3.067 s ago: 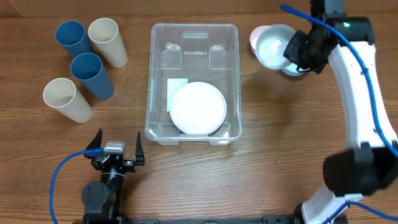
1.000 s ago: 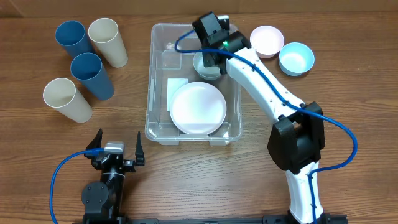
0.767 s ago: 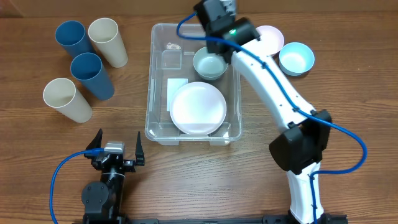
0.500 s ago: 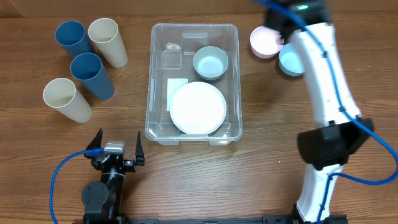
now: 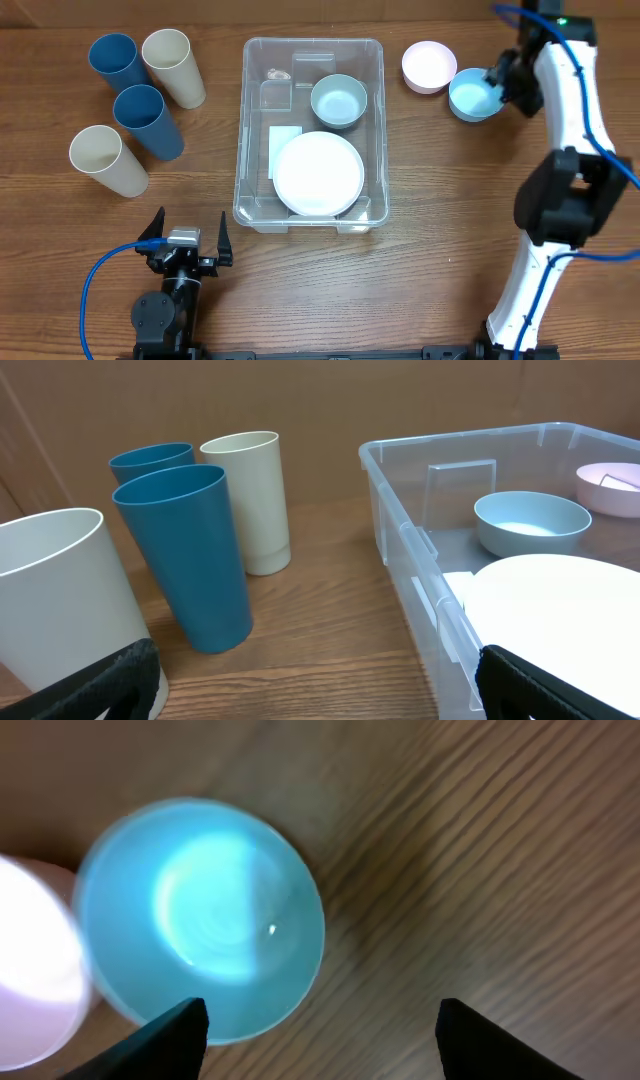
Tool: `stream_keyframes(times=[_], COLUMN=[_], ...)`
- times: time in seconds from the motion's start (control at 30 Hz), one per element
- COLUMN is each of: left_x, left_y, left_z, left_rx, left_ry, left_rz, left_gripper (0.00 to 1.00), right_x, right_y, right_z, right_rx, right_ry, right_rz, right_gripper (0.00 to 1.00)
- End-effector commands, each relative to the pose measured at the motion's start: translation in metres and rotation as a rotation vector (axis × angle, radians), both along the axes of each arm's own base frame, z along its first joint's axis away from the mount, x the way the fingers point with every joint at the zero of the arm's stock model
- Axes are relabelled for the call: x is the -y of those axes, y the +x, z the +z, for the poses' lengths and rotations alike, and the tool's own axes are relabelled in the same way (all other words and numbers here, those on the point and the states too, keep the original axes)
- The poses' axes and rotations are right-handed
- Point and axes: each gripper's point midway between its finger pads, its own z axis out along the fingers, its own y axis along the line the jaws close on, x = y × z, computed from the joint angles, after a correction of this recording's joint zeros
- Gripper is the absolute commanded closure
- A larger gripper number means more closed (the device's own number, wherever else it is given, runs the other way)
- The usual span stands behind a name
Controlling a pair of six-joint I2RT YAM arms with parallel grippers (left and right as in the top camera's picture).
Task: Pack container
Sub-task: 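Reach the right gripper to the light blue bowl and grip its rim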
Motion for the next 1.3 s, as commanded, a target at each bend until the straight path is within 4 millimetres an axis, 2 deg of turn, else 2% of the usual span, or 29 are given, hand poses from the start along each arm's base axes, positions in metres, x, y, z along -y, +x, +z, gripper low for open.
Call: stream_keyframes(times=[0.0, 0.17, 0.27, 0.37, 0.4, 0.5, 0.6, 0.77, 0.8, 0.83, 1.0, 1.17, 1.27], left_x=[-0.002, -0.002, -0.002, -0.002, -0.002, -0.002, -0.002, -0.002, -0.002, -0.002, -0.002, -0.002, -0.002], left_y=[0.0, 0.0, 0.0, 0.0, 0.0, 0.0, 0.0, 0.0, 0.0, 0.0, 0.0, 0.0, 0.0], left_z=[0.0, 0.0, 0.0, 0.0, 0.0, 0.0, 0.0, 0.0, 0.0, 0.0, 0.0, 0.0, 0.0], left_rx=[0.005, 0.005, 0.005, 0.005, 0.005, 0.005, 0.005, 0.005, 0.005, 0.005, 0.005, 0.005, 0.005], left_ry=[0.026, 0.026, 0.026, 0.026, 0.026, 0.026, 0.026, 0.026, 0.026, 0.026, 0.026, 0.026, 0.026], left_rz=[0.006, 0.006, 0.006, 0.006, 0.006, 0.006, 0.006, 0.006, 0.006, 0.006, 0.006, 0.006, 0.006], left_gripper=[0.0, 0.0, 0.0, 0.0, 0.0, 0.0, 0.0, 0.0, 0.0, 0.0, 0.0, 0.0, 0.0], right_x=[-0.008, -0.008, -0.01, -0.015, -0.015, -0.016, -0.016, -0.015, -0.013, -0.011, 0.006, 0.016, 0.007], right_y=[-0.002, -0.002, -0.004, -0.007, -0.01, -0.014, -0.014, -0.014, -0.015, -0.015, -0.014, -0.007, -0.002], right_z=[-0.019, -0.027, -0.042, -0.057, -0.064, -0.073, -0.075, -0.074, -0.073, -0.07, -0.029, 0.044, 0.087], right_rx=[-0.033, -0.05, -0.08, -0.102, -0.113, -0.126, -0.125, -0.125, -0.126, -0.127, -0.1, 0.001, 0.089], right_ry=[0.033, 0.035, 0.047, 0.08, 0.081, 0.083, 0.082, 0.082, 0.083, 0.084, 0.081, 0.048, 0.029], right_rz=[0.004, 0.004, 0.006, 0.009, 0.009, 0.008, 0.009, 0.006, 0.003, -0.002, -0.035, -0.021, 0.034], right_gripper=[0.34, 0.42, 0.47, 0.48, 0.52, 0.56, 0.66, 0.95, 0.96, 0.96, 0.96, 0.96, 0.96])
